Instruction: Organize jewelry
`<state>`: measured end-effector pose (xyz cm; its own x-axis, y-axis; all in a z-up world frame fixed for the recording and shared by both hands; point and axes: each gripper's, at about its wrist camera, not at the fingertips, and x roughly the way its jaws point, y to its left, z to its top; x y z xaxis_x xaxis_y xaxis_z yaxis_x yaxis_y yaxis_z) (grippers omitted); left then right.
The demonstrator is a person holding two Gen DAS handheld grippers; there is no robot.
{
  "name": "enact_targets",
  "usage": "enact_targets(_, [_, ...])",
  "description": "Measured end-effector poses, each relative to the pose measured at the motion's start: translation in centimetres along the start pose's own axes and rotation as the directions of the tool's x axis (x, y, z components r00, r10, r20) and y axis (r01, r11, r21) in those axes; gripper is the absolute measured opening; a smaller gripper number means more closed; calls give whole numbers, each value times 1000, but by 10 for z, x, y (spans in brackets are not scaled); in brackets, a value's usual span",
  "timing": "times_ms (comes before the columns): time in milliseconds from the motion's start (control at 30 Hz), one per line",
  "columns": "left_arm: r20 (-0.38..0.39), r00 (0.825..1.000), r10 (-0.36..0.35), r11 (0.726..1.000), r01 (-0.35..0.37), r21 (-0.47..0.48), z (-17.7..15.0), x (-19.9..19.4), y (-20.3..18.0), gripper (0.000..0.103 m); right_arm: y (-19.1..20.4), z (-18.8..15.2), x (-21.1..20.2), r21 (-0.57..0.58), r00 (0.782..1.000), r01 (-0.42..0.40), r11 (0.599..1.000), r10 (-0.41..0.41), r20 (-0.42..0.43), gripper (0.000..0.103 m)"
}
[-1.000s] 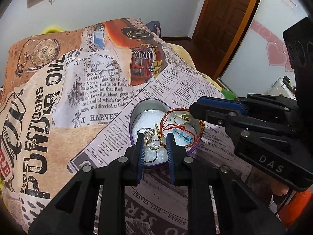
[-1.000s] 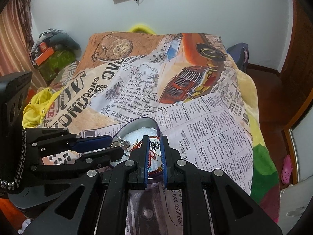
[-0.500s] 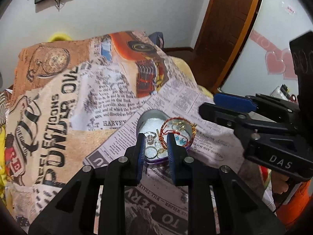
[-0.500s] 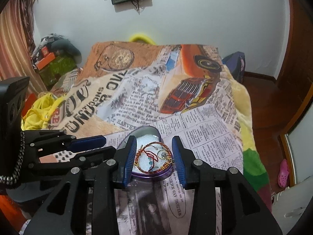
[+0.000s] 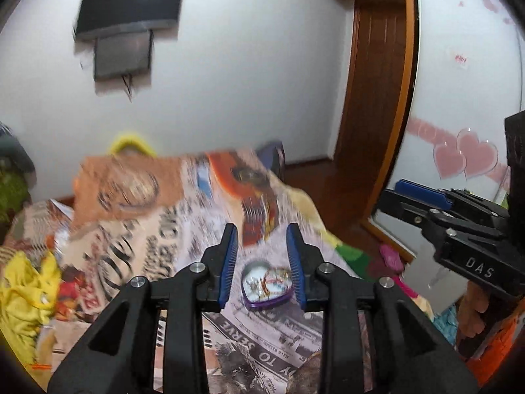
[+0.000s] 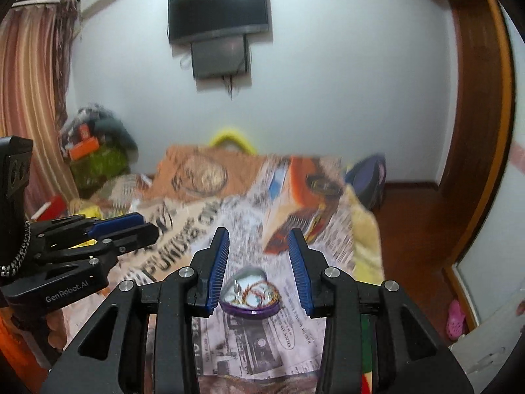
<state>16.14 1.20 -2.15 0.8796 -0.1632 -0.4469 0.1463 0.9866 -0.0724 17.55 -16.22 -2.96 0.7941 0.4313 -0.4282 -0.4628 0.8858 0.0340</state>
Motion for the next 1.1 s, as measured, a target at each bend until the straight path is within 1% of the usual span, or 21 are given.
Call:
enact_targets(67, [62, 998, 17, 1000, -17, 12, 4, -25, -7, 35, 4, 4, -26, 1, 998, 18, 1000, -18, 63, 34])
enact_targets(133, [131, 991, 31, 999, -33, 17, 6, -52, -14, 38, 8, 7, -48, 5, 992, 37, 999, -37, 124, 34])
enact_targets(167, [156, 987, 36, 999, -40, 19, 6, -61, -16, 39, 11, 8, -63, 8, 985, 49, 999, -50, 164, 34])
enact_targets(200, [184, 982, 43, 999, -48, 22, 6, -72, -19, 40, 12, 9, -70, 10, 981, 56, 998, -57, 184, 34])
enact_targets(233, [207, 977, 49, 998, -55, 24, 5, -81, -22, 42, 15, 9, -84, 15, 973, 72, 997, -74, 220, 34])
enact_targets(300, [253, 966, 56, 998, -64, 21, 3, -99, -27, 47, 18, 8, -99, 17, 961, 96, 995, -97, 259, 35])
enact_targets(367, [282, 957, 62, 997, -70, 19, 1, -113, -30, 52, 23, 5, -113, 20, 947, 117, 993, -118, 298, 40])
enact_targets(400, [294, 954, 65, 997, -74, 20, -1, -118, -31, 53, 26, 3, -121, 23, 940, 126, 992, -127, 318, 47])
enact_targets(433, [303, 950, 70, 997, -79, 19, -2, -123, -32, 57, 29, 1, -125, 25, 935, 133, 991, -134, 330, 52])
enact_targets(467, [309, 948, 75, 996, -84, 16, -3, -125, -33, 62, 31, 0, -125, 24, 931, 139, 990, -139, 336, 54])
enact_targets(500, [317, 945, 81, 996, -90, 12, -5, -129, -33, 65, 34, -3, -129, 23, 925, 156, 987, -154, 348, 57])
enact_targets(533, [324, 942, 85, 996, -93, 8, -6, -131, -33, 70, 35, -4, -126, 21, 922, 168, 986, -165, 350, 60])
enact_targets(567, [330, 940, 88, 995, -95, 5, -7, -132, -33, 73, 38, -5, -125, 20, 920, 179, 984, -175, 351, 62])
enact_targets(600, [336, 937, 92, 995, -98, 1, -9, -135, -32, 74, 40, -6, -125, 24, 918, 186, 982, -183, 352, 70])
enact_targets(633, [338, 936, 95, 995, -100, -1, -10, -137, -33, 80, 40, -7, -124, 30, 916, 189, 981, -187, 354, 79])
enact_targets(667, [338, 936, 97, 995, -103, -1, -11, -139, -34, 86, 40, -8, -125, 37, 914, 191, 981, -191, 357, 83])
enact_targets(700, [341, 935, 101, 994, -107, -2, -12, -141, -34, 88, 40, -9, -125, 50, 910, 193, 980, -198, 364, 88])
enact_targets(733, [344, 933, 104, 994, -110, -3, -14, -143, -36, 89, 40, -10, -127, 58, 908, 198, 979, -205, 366, 90])
enact_targets(833, [344, 933, 107, 994, -113, -3, -17, -149, -39, 92, 40, -11, -130, 65, 904, 218, 974, -226, 362, 96])
enact_targets(933, [346, 932, 109, 994, -111, -13, -19, -151, -38, 95, 43, -10, -131, 68, 901, 230, 971, -239, 363, 97])
enact_targets(1100, [343, 933, 110, 994, -110, -17, -22, -152, -37, 96, 42, -18, -139, 66, 902, 231, 971, -239, 360, 98])
